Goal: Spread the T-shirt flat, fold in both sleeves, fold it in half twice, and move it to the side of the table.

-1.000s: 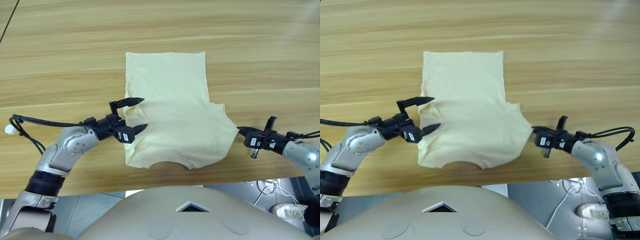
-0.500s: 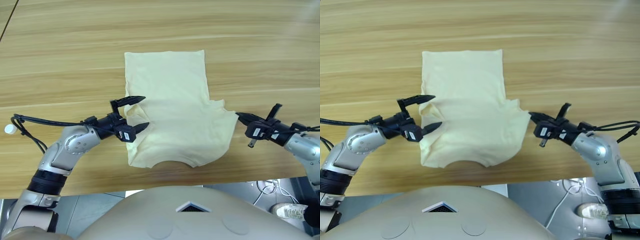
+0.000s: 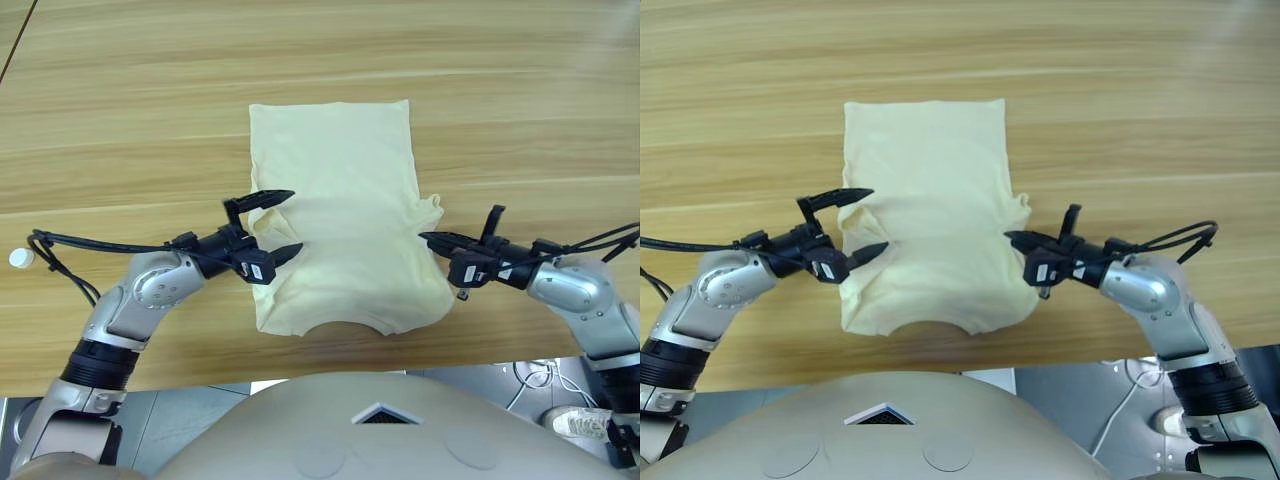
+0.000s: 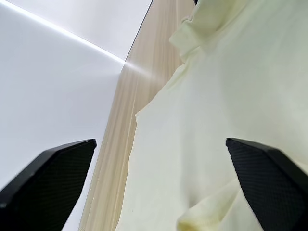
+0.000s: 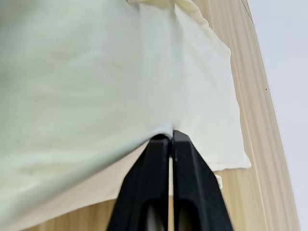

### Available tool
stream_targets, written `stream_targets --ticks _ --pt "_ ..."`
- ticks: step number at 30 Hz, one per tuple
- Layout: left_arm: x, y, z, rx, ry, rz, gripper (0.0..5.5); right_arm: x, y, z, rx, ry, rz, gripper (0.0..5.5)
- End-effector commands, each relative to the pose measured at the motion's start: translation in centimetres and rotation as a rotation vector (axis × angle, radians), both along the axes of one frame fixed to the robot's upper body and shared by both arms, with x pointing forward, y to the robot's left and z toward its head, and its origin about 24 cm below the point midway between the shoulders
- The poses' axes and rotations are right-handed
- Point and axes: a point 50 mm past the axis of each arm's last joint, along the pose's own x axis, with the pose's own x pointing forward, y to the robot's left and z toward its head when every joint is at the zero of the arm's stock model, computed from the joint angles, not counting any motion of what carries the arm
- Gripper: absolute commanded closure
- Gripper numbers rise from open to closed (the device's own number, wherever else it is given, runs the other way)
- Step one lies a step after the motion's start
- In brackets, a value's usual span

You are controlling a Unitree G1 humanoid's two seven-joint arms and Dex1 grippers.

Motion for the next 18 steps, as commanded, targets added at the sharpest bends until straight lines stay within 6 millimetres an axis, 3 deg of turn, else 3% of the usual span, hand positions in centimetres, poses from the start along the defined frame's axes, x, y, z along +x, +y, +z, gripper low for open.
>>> stream_targets --ticks 1,18 --pt "0.0 -0.1 0.1 -0.002 -0.012 -0.007 0.47 0.6 0.8 -0.1 -0.009 0.003 0.030 5.45" --pt "0.0 -0.5 -0.1 -0.014 -0.009 -0.012 0.47 1.5 3.5 -2.0 -0.043 0.047 0.073 5.45"
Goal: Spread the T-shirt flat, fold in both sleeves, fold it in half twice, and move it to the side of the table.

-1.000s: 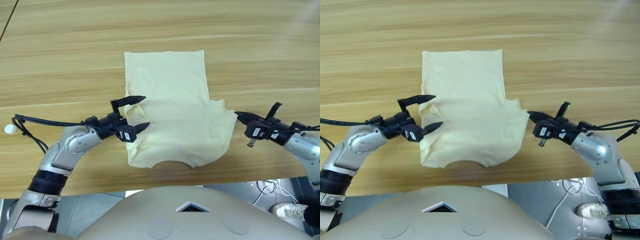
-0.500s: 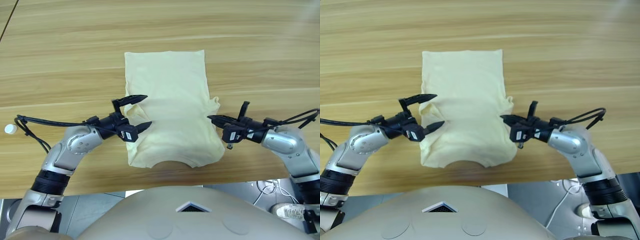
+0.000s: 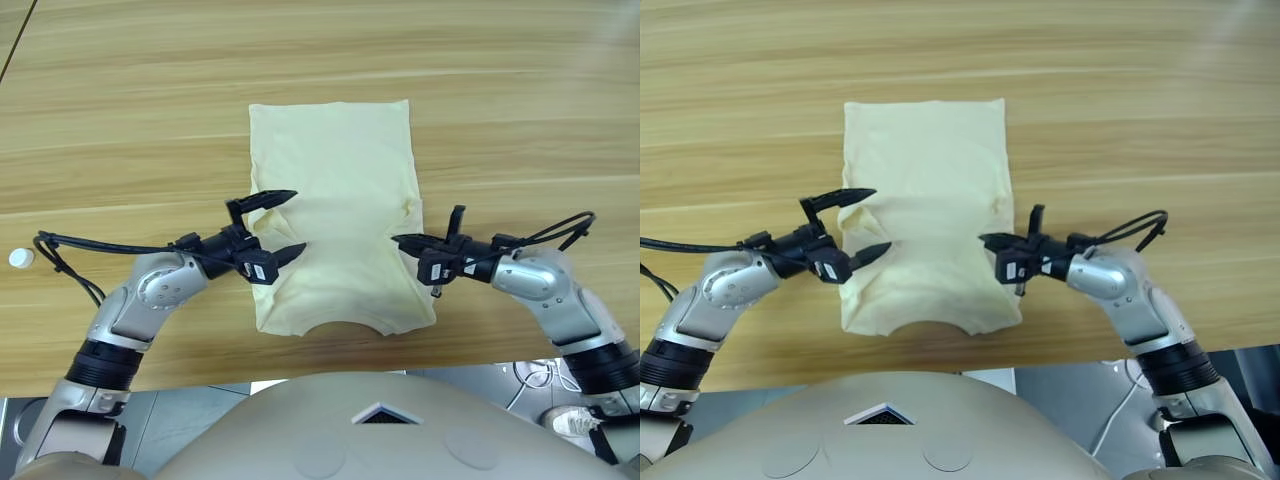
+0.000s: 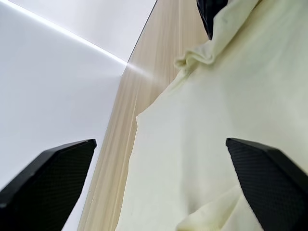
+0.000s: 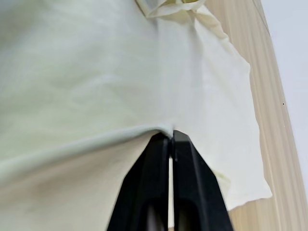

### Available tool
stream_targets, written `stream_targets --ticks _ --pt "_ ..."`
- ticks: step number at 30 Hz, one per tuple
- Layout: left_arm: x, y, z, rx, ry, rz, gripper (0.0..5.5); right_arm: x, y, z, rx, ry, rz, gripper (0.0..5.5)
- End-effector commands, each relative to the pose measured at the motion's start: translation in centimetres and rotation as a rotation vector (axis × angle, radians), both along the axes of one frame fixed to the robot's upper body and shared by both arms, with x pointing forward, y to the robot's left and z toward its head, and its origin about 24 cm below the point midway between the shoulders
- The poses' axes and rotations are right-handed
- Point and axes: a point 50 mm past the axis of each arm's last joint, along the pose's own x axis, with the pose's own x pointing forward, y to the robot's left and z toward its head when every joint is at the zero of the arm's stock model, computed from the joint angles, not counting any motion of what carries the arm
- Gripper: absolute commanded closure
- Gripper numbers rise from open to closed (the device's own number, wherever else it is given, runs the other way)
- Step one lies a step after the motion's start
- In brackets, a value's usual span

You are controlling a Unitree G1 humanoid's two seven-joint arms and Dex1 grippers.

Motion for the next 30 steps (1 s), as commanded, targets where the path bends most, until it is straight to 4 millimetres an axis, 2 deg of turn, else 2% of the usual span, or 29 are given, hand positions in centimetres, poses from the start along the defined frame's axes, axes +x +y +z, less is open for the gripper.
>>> stream_targets --ticks 1,6,11,15,23,25,27,30 --pt "0.1 -0.3 0.0 0.002 -0.009 -0.012 0.47 0.7 0.6 -0.2 -0.011 0.004 0.000 5.45" --pt "0.1 -0.4 0.0 -0.001 -0.010 -0.014 0.47 0.7 0.9 -1.2 -0.038 0.033 0.004 5.45" --pt "0.1 -0.5 0.0 -0.006 -0.009 -0.017 0.47 0.9 1.4 -1.3 -0.027 0.041 0.001 5.45" --pt "0.1 -0.7 0.0 -0.011 -0.003 -0.022 0.47 0.7 1.7 -1.2 0.000 0.057 0.008 4.68" --pt "0.0 -0.9 0.8 -0.091 0.038 -0.038 0.47 1.2 2.5 2.3 0.255 0.032 -0.011 3.45" --pt "-0.4 -0.6 1.2 -0.097 0.054 -0.048 0.47 1.3 1.6 3.6 0.294 0.007 -0.036 3.17" --pt "-1.2 0.6 1.5 -0.066 0.076 -0.056 0.18 1.4 -0.8 4.9 0.271 -0.031 -0.090 2.81" --pt "-2.9 3.4 2.2 0.034 0.136 -0.051 0.10 0.1 -5.1 5.4 0.088 -0.019 -0.140 2.30"
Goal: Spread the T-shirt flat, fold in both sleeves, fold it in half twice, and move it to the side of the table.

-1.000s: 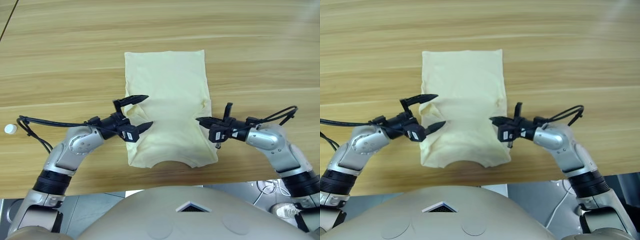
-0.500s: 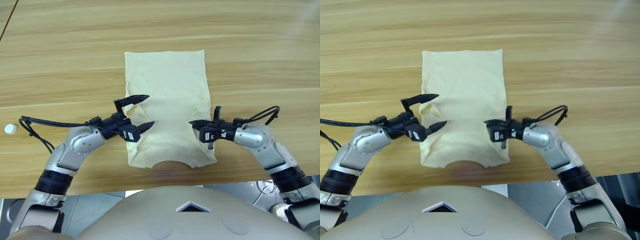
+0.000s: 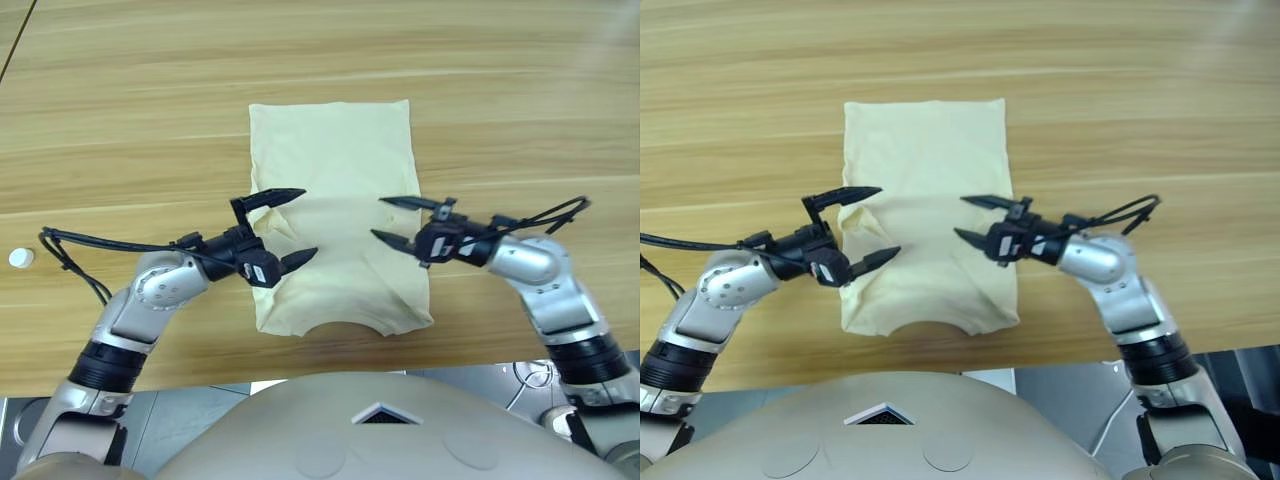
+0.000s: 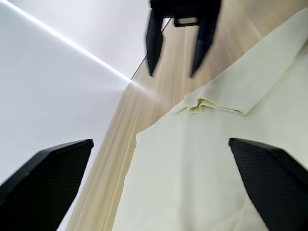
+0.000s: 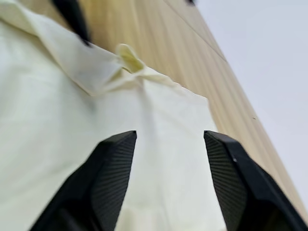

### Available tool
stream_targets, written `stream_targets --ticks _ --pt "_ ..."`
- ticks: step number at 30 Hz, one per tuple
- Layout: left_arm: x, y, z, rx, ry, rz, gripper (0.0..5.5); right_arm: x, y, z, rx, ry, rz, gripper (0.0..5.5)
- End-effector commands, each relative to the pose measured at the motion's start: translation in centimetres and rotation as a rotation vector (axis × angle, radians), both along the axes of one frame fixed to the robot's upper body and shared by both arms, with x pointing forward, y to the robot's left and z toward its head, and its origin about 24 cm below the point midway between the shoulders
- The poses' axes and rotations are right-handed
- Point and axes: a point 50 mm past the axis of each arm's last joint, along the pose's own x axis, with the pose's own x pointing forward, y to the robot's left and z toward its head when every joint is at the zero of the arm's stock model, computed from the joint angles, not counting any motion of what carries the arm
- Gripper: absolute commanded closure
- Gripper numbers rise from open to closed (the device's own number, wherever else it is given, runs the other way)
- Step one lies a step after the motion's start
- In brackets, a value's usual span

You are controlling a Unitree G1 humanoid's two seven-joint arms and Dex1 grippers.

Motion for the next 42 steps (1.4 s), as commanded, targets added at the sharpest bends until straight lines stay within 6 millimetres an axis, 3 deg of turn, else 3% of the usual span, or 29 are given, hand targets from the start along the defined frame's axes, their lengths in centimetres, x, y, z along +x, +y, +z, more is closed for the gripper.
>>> stream_targets --ticks 1,4,7,9,13,21,28,42 --pt "-2.2 3.6 1.0 0.143 0.071 -0.005 0.10 -1.9 -5.2 0.4 -0.250 0.050 -0.039 2.21" --pt "-4.7 5.9 1.2 0.253 0.146 -0.005 0.10 -4.2 -7.0 0.0 -0.367 0.142 0.007 2.14" --pt "-6.6 7.1 0.8 0.322 0.223 -0.014 0.10 -6.8 -7.1 -1.0 -0.397 0.246 0.079 2.14" --pt "-7.6 7.6 0.4 0.353 0.269 -0.025 0.10 -7.6 -6.9 -1.3 -0.382 0.268 0.093 2.14" --pt "-7.4 7.4 -0.8 0.376 0.305 -0.048 0.10 -9.3 -6.1 -3.6 -0.383 0.368 0.140 2.14" --pt "-6.3 5.6 -4.2 0.397 0.297 -0.078 0.10 -9.3 -4.9 -5.3 -0.413 0.407 0.200 2.14" --pt "-7.1 5.0 -4.9 0.388 0.324 -0.139 0.29 -9.3 -4.3 -5.8 -0.404 0.421 0.230 2.09" --pt "-7.7 4.9 -4.7 0.425 0.388 -0.202 2.74 -8.8 -3.2 -6.3 -0.384 0.404 0.256 4.69"
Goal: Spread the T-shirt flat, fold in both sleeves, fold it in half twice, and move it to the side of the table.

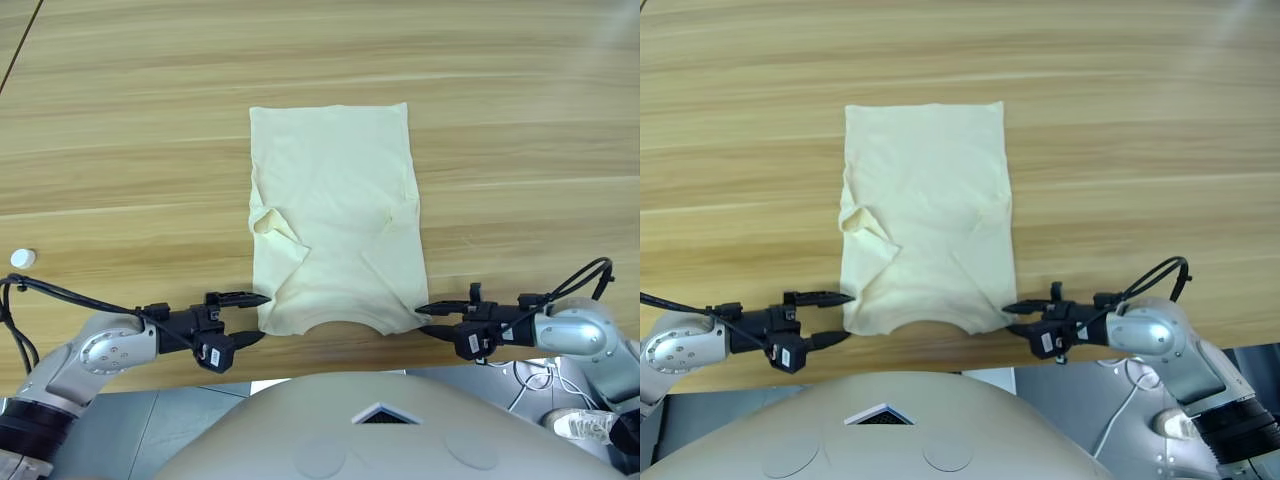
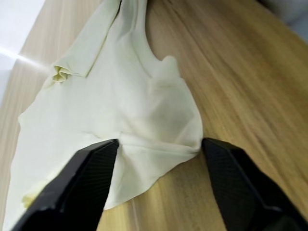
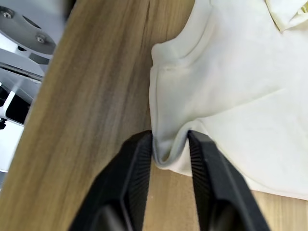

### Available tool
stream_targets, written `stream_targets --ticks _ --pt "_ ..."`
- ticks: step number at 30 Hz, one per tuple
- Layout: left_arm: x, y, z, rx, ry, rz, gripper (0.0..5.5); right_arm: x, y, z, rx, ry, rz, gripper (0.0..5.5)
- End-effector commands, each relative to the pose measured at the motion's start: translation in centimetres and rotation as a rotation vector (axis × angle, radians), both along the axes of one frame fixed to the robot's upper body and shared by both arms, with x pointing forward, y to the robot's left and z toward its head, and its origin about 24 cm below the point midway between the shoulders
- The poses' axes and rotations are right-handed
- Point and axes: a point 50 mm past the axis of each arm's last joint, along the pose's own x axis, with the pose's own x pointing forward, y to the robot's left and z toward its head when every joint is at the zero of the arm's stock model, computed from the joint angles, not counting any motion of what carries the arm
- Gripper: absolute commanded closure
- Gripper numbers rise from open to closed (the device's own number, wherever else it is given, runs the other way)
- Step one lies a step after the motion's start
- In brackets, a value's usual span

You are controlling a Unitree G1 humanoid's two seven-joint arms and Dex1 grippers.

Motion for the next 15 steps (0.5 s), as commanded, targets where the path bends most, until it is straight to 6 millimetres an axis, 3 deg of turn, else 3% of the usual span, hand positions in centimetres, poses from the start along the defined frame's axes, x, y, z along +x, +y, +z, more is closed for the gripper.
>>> stream_targets --ticks 1,5,15 --pt "-0.45 0.59 -0.70 0.086 0.057 -0.018 2.91 -0.05 -0.28 -0.63 -0.042 0.016 -0.013 4.87" --pt "-0.30 0.59 -0.94 0.093 0.060 -0.016 3.52 0.02 -0.12 -0.60 -0.035 0.011 -0.012 5.49" --pt "-0.87 0.41 -1.53 0.078 0.081 -0.031 5.05 -0.04 -0.03 -0.50 -0.024 0.008 -0.012 5.50"
